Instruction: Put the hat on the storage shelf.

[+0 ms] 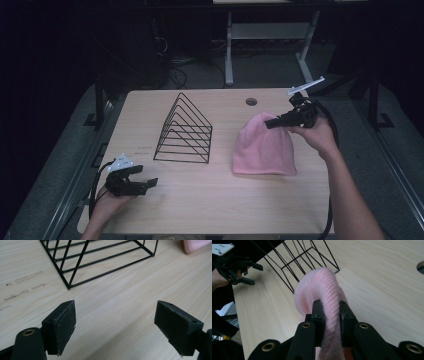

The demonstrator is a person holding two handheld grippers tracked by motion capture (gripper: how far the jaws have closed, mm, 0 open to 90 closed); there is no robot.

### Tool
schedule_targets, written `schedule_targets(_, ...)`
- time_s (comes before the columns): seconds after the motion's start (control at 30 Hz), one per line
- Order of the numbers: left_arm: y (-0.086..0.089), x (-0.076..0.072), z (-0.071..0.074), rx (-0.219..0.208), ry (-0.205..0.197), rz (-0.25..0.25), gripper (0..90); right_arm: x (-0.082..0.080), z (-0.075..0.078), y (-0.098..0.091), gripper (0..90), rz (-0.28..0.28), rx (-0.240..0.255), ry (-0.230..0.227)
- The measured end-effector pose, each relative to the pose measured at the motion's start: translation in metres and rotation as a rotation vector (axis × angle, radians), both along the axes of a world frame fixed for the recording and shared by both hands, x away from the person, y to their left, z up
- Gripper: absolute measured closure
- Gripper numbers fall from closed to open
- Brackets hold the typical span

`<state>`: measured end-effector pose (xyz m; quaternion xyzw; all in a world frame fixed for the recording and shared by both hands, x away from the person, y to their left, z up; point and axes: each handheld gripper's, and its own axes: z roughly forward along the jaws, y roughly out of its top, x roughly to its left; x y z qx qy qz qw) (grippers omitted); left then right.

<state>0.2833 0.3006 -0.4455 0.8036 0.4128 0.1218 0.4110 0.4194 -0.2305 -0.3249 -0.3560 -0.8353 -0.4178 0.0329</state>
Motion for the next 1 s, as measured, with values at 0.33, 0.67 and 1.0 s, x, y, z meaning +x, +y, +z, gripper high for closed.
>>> schedule_targets(0.33, -0.004, 0.004, 0.008, -0.055, 0.044, -0.04, 17.6, -0.009, 0.027, 0.005, 78.0, 0.018, 0.005, -0.072)
schedule_targets(0.67, -0.007, 0.003, 0.034, -0.065, 0.025, -0.135, 20.0, -0.013, 0.047, 0.009, 78.0, 0.025, 0.046, -0.128)
schedule_targets(1.0, -0.002, 0.01, 0.063, -0.051, -0.031, -0.189, 19.3, -0.012, 0.067, 0.025, 77.7, 0.052, 0.042, -0.144)
